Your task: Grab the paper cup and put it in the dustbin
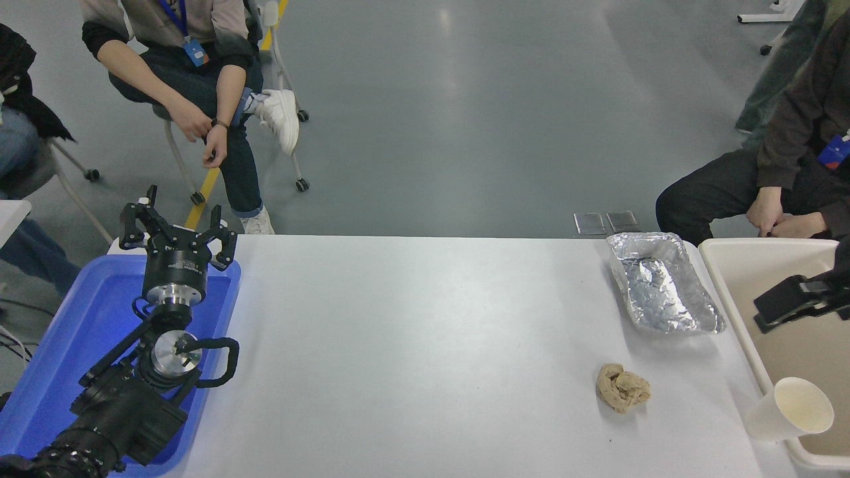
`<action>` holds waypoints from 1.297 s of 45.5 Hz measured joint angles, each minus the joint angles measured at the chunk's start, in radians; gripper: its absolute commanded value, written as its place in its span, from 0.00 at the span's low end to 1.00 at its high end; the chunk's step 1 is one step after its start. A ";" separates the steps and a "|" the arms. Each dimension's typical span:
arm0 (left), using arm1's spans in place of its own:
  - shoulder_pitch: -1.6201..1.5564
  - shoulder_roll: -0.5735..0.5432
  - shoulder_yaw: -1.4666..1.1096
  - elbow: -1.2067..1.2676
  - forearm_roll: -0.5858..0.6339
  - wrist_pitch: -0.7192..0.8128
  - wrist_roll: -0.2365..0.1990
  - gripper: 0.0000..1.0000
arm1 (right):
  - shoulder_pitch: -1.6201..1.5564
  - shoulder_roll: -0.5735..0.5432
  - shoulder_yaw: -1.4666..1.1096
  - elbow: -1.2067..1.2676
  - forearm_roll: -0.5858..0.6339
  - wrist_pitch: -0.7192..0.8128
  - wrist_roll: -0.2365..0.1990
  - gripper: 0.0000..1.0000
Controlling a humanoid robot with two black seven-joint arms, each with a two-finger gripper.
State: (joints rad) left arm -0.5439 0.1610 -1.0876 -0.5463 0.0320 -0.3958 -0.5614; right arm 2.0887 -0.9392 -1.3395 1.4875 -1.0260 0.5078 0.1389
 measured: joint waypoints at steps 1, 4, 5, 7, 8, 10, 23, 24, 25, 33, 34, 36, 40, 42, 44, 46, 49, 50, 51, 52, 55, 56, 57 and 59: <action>0.000 0.000 0.000 0.000 0.000 0.000 0.000 0.99 | -0.023 -0.012 0.009 -0.010 -0.012 -0.012 0.000 1.00; 0.000 0.000 0.000 0.000 0.000 0.000 0.000 0.99 | -0.105 -0.045 0.049 -0.046 -0.045 -0.049 0.001 1.00; 0.000 0.000 0.000 0.000 0.000 0.000 0.000 0.99 | -0.144 -0.055 0.072 -0.062 -0.056 -0.065 0.002 1.00; 0.000 0.000 0.000 0.000 0.000 0.000 0.000 0.99 | -0.198 -0.068 0.104 -0.083 -0.069 -0.085 0.002 1.00; -0.001 0.000 0.000 0.000 0.000 0.000 0.000 0.99 | -0.229 -0.074 0.123 -0.095 -0.076 -0.095 0.002 1.00; -0.001 0.000 0.000 0.000 0.000 0.000 0.000 0.99 | -0.300 -0.085 0.171 -0.122 -0.088 -0.117 0.002 1.00; -0.001 0.000 0.000 0.000 0.000 0.000 0.000 0.99 | -0.679 -0.091 0.458 -0.282 -0.125 -0.205 0.003 1.00; -0.001 0.000 0.000 0.000 0.000 0.000 0.000 0.99 | -0.699 -0.088 0.473 -0.293 -0.126 -0.210 0.003 1.00; -0.001 0.000 0.000 0.000 0.000 0.000 0.000 0.99 | -0.726 -0.084 0.492 -0.308 -0.128 -0.219 0.004 1.00; -0.001 0.000 0.000 0.000 0.000 0.000 0.000 0.99 | -0.859 -0.051 0.574 -0.388 -0.133 -0.262 0.004 0.98; -0.001 0.000 0.000 0.000 0.000 0.000 0.000 0.99 | -0.869 -0.048 0.579 -0.394 -0.133 -0.265 0.004 0.98; -0.001 0.000 0.000 0.000 0.000 0.000 0.000 0.99 | -0.890 -0.042 0.591 -0.407 -0.134 -0.272 0.004 0.93; -0.001 0.000 0.000 0.000 0.000 0.000 0.000 0.99 | -0.936 -0.024 0.618 -0.440 -0.135 -0.288 0.005 0.57; -0.001 0.000 0.000 0.000 0.000 0.000 0.000 0.99 | -0.953 -0.017 0.628 -0.453 -0.136 -0.293 0.006 0.48; -0.001 0.000 0.000 0.000 0.000 0.000 0.000 0.99 | -0.964 -0.013 0.635 -0.463 -0.136 -0.296 0.005 0.39; -0.001 0.000 0.000 0.000 0.000 0.000 0.000 0.99 | -0.982 -0.007 0.644 -0.475 -0.136 -0.300 0.006 0.32; -0.001 0.000 0.000 0.000 0.000 0.000 0.000 0.99 | -0.998 -0.002 0.653 -0.487 -0.136 -0.304 0.006 0.26; -0.001 0.000 0.000 0.000 0.000 0.000 0.000 0.99 | -1.002 -0.001 0.656 -0.490 -0.136 -0.305 0.006 0.17; -0.001 0.000 0.000 0.000 0.000 0.000 0.000 0.99 | -1.006 0.000 0.658 -0.493 -0.135 -0.306 0.006 0.06; -0.001 0.000 0.000 0.000 0.000 0.000 0.000 0.99 | -1.010 0.002 0.659 -0.495 -0.135 -0.307 0.006 0.00; -0.001 0.000 0.000 0.000 0.000 0.000 0.000 0.99 | -1.021 0.006 0.665 -0.502 -0.133 -0.309 0.007 0.00; -0.001 0.000 0.000 0.000 0.000 0.000 0.000 0.99 | -1.023 0.007 0.667 -0.504 -0.133 -0.310 0.006 0.00; -0.001 0.000 0.000 0.000 0.000 0.000 0.000 0.99 | -1.025 0.007 0.668 -0.505 -0.133 -0.310 0.007 0.00; -0.001 0.000 0.000 0.000 0.000 0.000 0.000 0.99 | -1.031 0.009 0.671 -0.508 -0.132 -0.312 0.007 0.00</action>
State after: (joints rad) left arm -0.5446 0.1611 -1.0876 -0.5461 0.0322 -0.3958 -0.5614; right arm 1.0580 -0.9304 -0.6683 0.9793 -1.1584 0.1959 0.1456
